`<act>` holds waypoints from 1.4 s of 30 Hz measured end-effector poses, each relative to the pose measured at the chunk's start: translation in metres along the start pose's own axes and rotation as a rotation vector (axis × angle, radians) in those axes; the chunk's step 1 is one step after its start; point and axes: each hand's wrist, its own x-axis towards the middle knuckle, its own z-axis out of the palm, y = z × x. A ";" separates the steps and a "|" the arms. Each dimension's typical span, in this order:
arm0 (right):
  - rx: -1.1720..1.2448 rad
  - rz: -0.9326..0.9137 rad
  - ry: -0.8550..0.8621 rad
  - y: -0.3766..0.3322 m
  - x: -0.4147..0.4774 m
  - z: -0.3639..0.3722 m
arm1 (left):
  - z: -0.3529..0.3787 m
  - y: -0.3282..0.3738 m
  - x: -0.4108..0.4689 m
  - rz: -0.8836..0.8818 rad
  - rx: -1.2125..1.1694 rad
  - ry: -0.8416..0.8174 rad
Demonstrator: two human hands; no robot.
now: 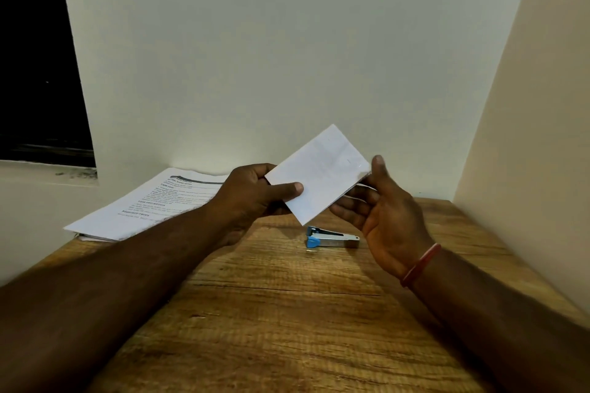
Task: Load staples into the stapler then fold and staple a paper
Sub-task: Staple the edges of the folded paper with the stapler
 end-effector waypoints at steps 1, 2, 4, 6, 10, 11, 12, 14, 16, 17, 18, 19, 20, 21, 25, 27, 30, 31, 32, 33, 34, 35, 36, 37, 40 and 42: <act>-0.071 -0.027 0.018 0.002 0.000 -0.001 | -0.001 0.000 -0.001 0.011 0.017 0.003; -0.127 -0.048 0.042 0.003 0.001 -0.002 | 0.000 0.001 -0.001 0.018 0.027 -0.002; -0.174 -0.058 0.069 0.005 0.003 -0.004 | 0.000 0.002 -0.003 0.031 0.032 -0.013; -0.189 -0.057 0.070 0.005 0.005 -0.007 | 0.001 0.003 -0.003 0.044 0.033 -0.012; -0.475 -0.123 0.072 0.005 0.011 -0.015 | 0.000 0.005 -0.002 0.076 0.044 0.016; -0.620 -0.143 0.026 0.005 0.012 -0.018 | 0.000 0.005 -0.002 0.086 0.050 0.033; -0.758 -0.145 -0.048 0.006 0.012 -0.022 | -0.001 0.006 -0.002 0.095 0.054 0.050; -1.097 -0.074 -0.232 0.010 0.012 -0.027 | -0.004 0.008 -0.001 0.111 0.056 0.075; -1.384 -0.025 -0.339 0.014 0.011 -0.028 | -0.006 0.009 -0.001 0.125 0.067 0.092; -1.418 -0.039 -0.345 0.016 0.011 -0.028 | -0.006 0.010 -0.001 0.131 0.071 0.099; -1.419 -0.060 -0.333 0.017 0.012 -0.028 | -0.006 0.010 -0.001 0.137 0.074 0.105; -1.400 -0.070 -0.316 0.019 0.013 -0.028 | -0.006 0.010 -0.002 0.147 0.078 0.110; -1.336 -0.062 -0.301 0.020 0.014 -0.028 | -0.006 0.010 -0.002 0.161 0.088 0.114; -1.210 -0.038 -0.283 0.022 0.014 -0.029 | -0.006 0.010 -0.002 0.179 0.105 0.115; -0.783 -0.017 -0.218 0.028 0.015 -0.026 | -0.004 0.010 -0.004 0.259 0.190 0.121; -0.699 -0.033 -0.189 0.028 0.017 -0.024 | -0.003 0.010 -0.004 0.283 0.203 0.127; -0.578 -0.048 -0.184 0.029 0.017 -0.025 | -0.003 0.010 -0.004 0.315 0.247 0.142; -0.551 -0.056 -0.192 0.029 0.017 -0.026 | -0.003 0.010 -0.005 0.325 0.277 0.149; -0.524 -0.060 -0.199 0.028 0.017 -0.026 | -0.003 0.010 -0.005 0.331 0.302 0.153; -0.506 -0.063 -0.205 0.028 0.017 -0.027 | -0.003 0.010 -0.006 0.333 0.315 0.153; -0.502 -0.064 -0.210 0.028 0.017 -0.027 | -0.002 0.009 -0.007 0.334 0.320 0.147; -0.504 -0.066 -0.215 0.028 0.017 -0.026 | -0.001 0.009 -0.007 0.336 0.325 0.140; -0.504 -0.068 -0.216 0.028 0.016 -0.026 | -0.001 0.009 -0.008 0.339 0.331 0.136; -0.504 -0.070 -0.212 0.029 0.015 -0.026 | 0.000 0.009 -0.008 0.341 0.335 0.134; -0.528 -0.076 -0.205 0.028 0.014 -0.024 | 0.002 0.009 -0.009 0.356 0.335 0.125; -0.539 -0.081 -0.220 0.029 0.013 -0.023 | 0.002 0.009 -0.008 0.364 0.327 0.118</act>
